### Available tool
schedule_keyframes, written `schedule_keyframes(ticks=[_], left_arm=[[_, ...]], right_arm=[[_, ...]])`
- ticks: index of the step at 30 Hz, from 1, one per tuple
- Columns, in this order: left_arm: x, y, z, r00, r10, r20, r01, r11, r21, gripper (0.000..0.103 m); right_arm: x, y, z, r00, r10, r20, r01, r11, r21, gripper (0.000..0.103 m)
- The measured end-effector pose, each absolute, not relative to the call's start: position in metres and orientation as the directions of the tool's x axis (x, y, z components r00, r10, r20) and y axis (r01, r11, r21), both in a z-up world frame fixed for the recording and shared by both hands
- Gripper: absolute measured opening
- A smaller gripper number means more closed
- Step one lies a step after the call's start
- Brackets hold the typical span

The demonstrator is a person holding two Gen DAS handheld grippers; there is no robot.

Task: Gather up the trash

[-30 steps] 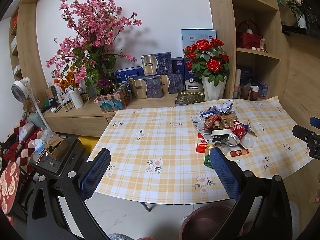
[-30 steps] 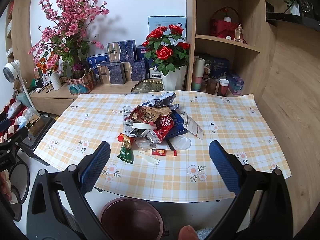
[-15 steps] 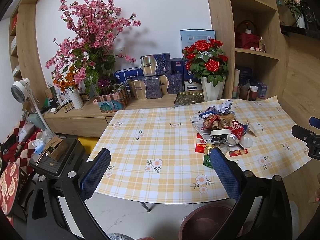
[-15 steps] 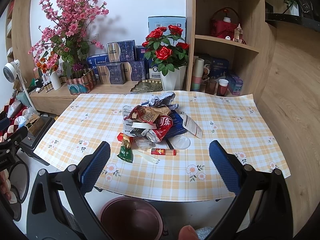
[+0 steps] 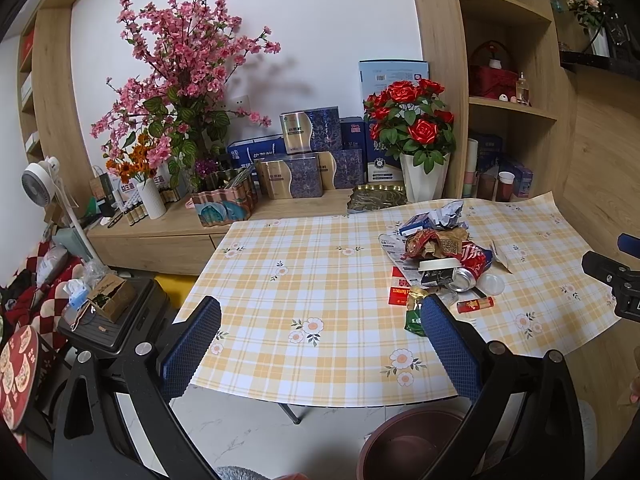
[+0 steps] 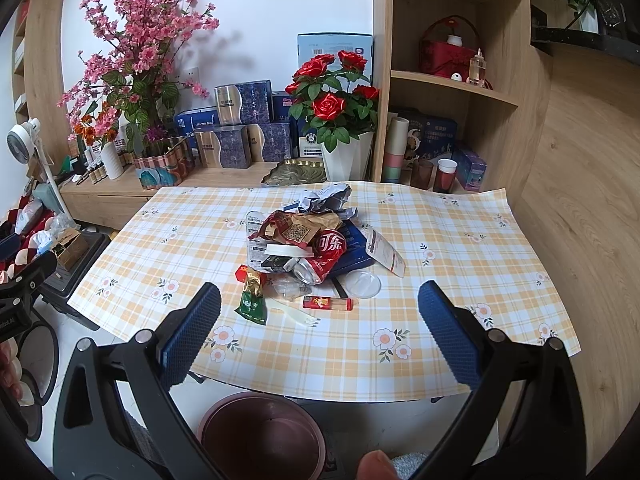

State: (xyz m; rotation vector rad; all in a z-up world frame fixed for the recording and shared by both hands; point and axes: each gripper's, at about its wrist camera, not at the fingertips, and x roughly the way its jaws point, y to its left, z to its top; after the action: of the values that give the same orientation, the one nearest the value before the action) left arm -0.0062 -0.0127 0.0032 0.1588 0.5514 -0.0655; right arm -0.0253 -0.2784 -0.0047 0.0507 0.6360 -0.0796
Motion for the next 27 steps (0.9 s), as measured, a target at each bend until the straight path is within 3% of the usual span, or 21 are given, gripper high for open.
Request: schedule_keyframes(ticks=[15,27], left_arm=[[-0.021,-0.013,0.014,0.863,-0.166,-0.477,0.216,0.975,0.052,0.098],[0.05,-0.008,-0.022,0.822,-0.15,-0.55,0.222,0.973,0.066,0.098]], right_arm=[[-0.044,-0.283,0.013,0.826,-0.019,-0.563,0.046,0.998,0.033,0.097],[0.031,-0.293,-0.017,0.794,-0.043,-0.606,0.024,0.999,-0.039,0.097]])
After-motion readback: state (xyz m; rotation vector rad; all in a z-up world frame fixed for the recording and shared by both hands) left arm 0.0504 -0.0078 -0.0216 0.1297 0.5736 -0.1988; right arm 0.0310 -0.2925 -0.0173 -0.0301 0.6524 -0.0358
